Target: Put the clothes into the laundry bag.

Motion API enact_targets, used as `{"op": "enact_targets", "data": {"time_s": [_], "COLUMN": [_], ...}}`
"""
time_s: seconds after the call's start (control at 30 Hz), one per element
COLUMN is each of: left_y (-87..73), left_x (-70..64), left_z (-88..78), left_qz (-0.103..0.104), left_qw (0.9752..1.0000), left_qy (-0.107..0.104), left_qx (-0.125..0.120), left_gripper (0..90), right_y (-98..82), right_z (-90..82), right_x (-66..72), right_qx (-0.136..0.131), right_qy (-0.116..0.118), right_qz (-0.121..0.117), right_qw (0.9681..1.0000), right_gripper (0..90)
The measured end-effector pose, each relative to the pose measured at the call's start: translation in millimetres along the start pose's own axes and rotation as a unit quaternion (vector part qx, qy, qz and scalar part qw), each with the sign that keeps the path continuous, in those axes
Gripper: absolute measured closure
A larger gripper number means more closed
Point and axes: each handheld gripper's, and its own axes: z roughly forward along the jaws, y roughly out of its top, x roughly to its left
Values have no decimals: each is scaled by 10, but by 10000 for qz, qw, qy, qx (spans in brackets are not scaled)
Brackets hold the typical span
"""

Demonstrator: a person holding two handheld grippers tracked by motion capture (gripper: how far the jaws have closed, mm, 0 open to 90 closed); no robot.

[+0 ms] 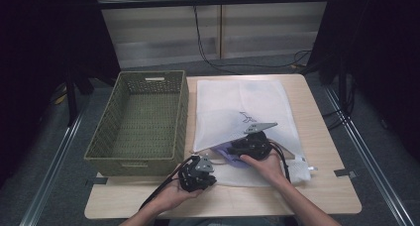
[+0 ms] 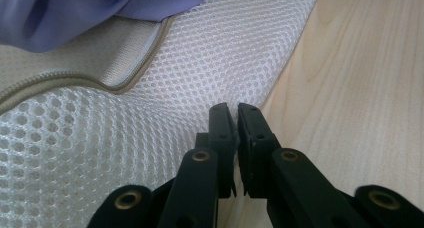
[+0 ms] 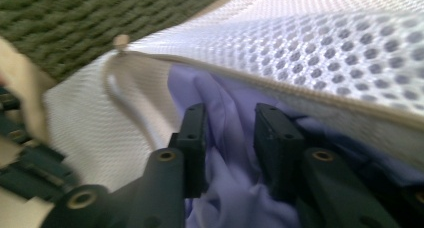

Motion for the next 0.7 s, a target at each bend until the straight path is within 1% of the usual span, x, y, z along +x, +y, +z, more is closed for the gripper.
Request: {"op": "enact_targets", "data": {"time_s": [0.03, 0.07, 0.1, 0.13, 0.17, 0.2, 0.23, 0.27, 0.37, 0.4, 0.43, 0.47, 0.5, 0.53, 0.57, 0.6, 0.63, 0.67, 0.7], "left_y": [-1, 4, 4, 7, 19, 31, 44, 72, 147, 178, 211, 243, 292, 346, 398, 435, 435, 528, 574], "left_x": [-1, 3, 3, -5, 8, -12, -11, -25, -83, -94, -116, -130, -153, -170, -193, -207, -207, -229, -242], "left_z": [-6, -19, -19, -21, -46, -41, -45, -44, -9, 9, 48, 75, 147, 183, 223, 245, 245, 289, 319], "left_qz": [12, -4, -4, -117, -30, -157, -145, -158, -137, -107, -75, -30, -54, 38, 90, 88, 88, 150, 176], "left_qw": [10000, 10000, 10000, 9998, 9999, 9995, 9994, 9991, 9982, 9981, 9981, 9984, 9975, 9977, 9973, 9970, 9970, 9960, 9961], "left_qy": [-5, -23, -23, -45, -118, -141, -216, -247, -327, -404, -403, -382, -482, -486, -494, -533, -533, -615, -613], "left_qx": [-12, -56, -56, -144, -80, -214, -241, -306, -474, -442, -467, -418, -522, -480, -539, -563, -563, -631, -604], "left_gripper": [852, 839, 834, 834, 816, 805, 799, 793, 792, 792, 792, 793, 792, 793, 793, 793, 792, 793, 792], "right_y": [0, 6, 6, 8, 1, -7, -27, -42, -78, -82, -86, -89, -90, -99, -111, -124, -134, -150, -161], "right_z": [0, -72, -72, -111, -182, -204, -241, -259, -322, -344, -369, -388, -398, -414, -428, -439, -446, -459, -465], "right_x": [0, 17, 17, 22, 21, 18, 17, 15, 2, -7, -18, -29, -38, -46, -47, -48, -48, -52, -55], "right_qx": [0, -46, -46, -93, -133, -149, -174, -184, -104, -102, -137, -171, -158, -130, -122, -108, -70, -37, -27], "right_qy": [0, 26, 26, 58, 131, 147, 138, 156, 188, 219, 214, 231, 256, 286, 260, 265, 267, 269, 273], "right_qz": [0, -64, -64, -42, -12, -40, -57, -48, -141, -165, -171, -124, -141, -168, -177, -170, -170, -190, -188], "right_qw": [10000, 10000, 10000, 9999, 9998, 9998, 9997, 9997, 9997, 9996, 9995, 9995, 9994, 9994, 9994, 9994, 9995, 9995, 9994], "right_gripper": [603, 579, 579, 568, 553, 547, 546, 541, 508, 506, 502, 491, 478, 470, 459, 444, 424, 404, 391]}}
